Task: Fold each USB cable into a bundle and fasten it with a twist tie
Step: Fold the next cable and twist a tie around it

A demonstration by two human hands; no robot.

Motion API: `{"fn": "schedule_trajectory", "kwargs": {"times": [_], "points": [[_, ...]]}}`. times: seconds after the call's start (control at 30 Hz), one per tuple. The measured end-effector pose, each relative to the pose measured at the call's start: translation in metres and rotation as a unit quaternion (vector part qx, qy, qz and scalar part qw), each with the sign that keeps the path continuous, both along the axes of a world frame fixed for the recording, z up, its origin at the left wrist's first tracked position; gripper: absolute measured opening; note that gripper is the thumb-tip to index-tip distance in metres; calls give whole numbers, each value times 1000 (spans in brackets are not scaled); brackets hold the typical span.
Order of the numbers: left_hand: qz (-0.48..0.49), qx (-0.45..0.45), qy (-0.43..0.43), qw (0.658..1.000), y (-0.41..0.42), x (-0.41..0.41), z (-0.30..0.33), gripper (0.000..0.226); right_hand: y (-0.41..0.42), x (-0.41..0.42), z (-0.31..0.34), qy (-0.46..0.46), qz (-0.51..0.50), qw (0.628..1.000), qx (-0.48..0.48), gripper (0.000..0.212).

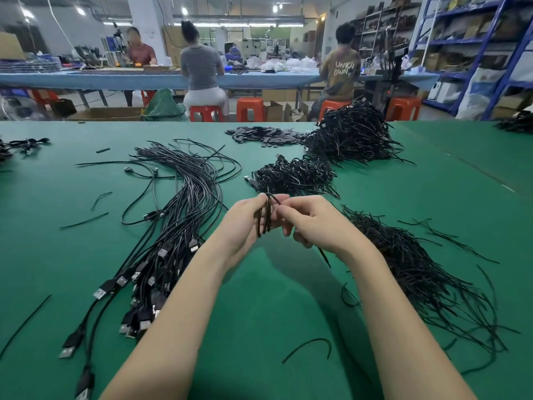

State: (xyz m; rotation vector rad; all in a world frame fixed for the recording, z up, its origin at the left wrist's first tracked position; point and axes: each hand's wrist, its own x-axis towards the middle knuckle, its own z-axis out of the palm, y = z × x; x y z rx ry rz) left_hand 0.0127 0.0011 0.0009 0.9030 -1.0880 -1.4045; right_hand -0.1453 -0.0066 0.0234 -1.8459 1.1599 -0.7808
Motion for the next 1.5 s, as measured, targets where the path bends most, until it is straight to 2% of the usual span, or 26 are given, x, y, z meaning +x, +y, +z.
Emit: {"fn": "schedule_trajectory", "kwargs": {"times": [0.17, 0.27, 0.33, 0.4, 0.47, 0.5, 0.6, 0.7, 0.77, 0.83, 0.87, 0.93, 1.0, 1.1, 1.2, 1.3, 1.37, 1.5], "points": [[5, 31, 113, 993, 2, -5, 5, 44, 8, 10, -4, -32, 81, 986, 146, 34], [33, 41, 175, 983, 3, -10, 8, 37, 8, 8, -11, 29, 85, 979, 181, 43], [18, 47, 219, 974, 4, -9, 10, 32, 6, 3, -16, 39, 83, 980, 175, 29], [-27, 55, 266, 962, 6, -5, 12, 31, 2, -5, -19, -79, 96, 973, 193, 20], [-93, 59, 285, 952, 10, -1, 12, 30, -2, -13, -18, -239, 129, 932, 240, 25], [-124, 57, 283, 949, 12, 1, 11, 30, -3, -14, -18, -278, 124, 921, 243, 23], [-165, 43, 224, 960, 13, 5, 10, 32, -4, -12, -20, -268, 38, 942, 197, 13], [-133, 23, 124, 983, 10, 7, 8, 36, -4, -9, -19, -217, 3, 964, 152, 8], [-64, -20, -24, 997, 5, 10, 4, 37, -3, -8, -16, -180, -30, 976, 119, 4], [9, -71, -179, 981, 0, 12, -1, 38, -4, -7, -15, -159, -57, 981, 92, 2], [33, -83, -222, 971, 0, 10, -3, 38, -4, -5, -14, -144, -68, 984, 78, 3], [69, -77, -241, 965, 0, 2, -8, 39, -5, -1, -16, -138, -92, 984, 61, 5], [98, -76, -254, 959, -1, -7, -15, 37, -4, 2, -17, -177, -115, 975, 66, 4], [126, -107, -331, 929, -1, -15, -20, 24, -5, 1, -18, -247, -120, 958, 81, 8], [149, -128, -390, 899, -2, -17, -19, 23, -5, 1, -21, -272, -113, 953, 69, 15], [103, -109, -326, 934, 0, -20, -14, 28, -6, 3, -21, -290, -119, 948, 61, 13], [91, -108, -322, 936, 0, -21, -13, 26, -6, 4, -22, -295, -128, 945, 56, 12], [151, -136, -431, 879, -1, -22, -14, 21, -6, 4, -16, -334, -133, 931, 61, 9]]}}
